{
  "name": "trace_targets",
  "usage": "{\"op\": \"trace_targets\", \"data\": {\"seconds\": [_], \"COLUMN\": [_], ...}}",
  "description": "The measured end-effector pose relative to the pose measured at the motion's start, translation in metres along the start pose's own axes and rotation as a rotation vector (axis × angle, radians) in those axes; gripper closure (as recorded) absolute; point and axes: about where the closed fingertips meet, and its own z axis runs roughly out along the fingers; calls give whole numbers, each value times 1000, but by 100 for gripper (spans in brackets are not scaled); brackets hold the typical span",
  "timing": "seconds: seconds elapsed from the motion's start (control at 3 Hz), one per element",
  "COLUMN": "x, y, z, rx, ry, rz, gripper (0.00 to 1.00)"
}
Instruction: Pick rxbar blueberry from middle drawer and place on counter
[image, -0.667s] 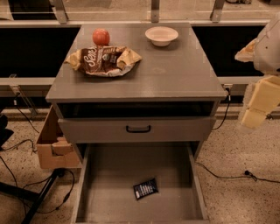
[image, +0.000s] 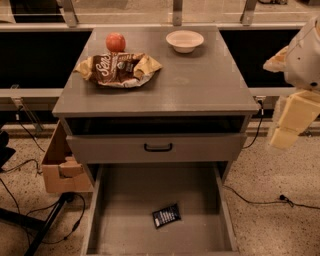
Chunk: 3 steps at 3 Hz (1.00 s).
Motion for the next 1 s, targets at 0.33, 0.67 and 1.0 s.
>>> {"op": "trace_targets", "data": {"seconds": [0.33, 0.67, 1.0], "x": [-22, -51, -71], "y": [25, 57, 85], "z": [-3, 22, 109], "rx": [68, 141, 156], "ry": [-19, -16, 13], "rz": [-63, -162, -238], "gripper": [0, 0, 0]}}
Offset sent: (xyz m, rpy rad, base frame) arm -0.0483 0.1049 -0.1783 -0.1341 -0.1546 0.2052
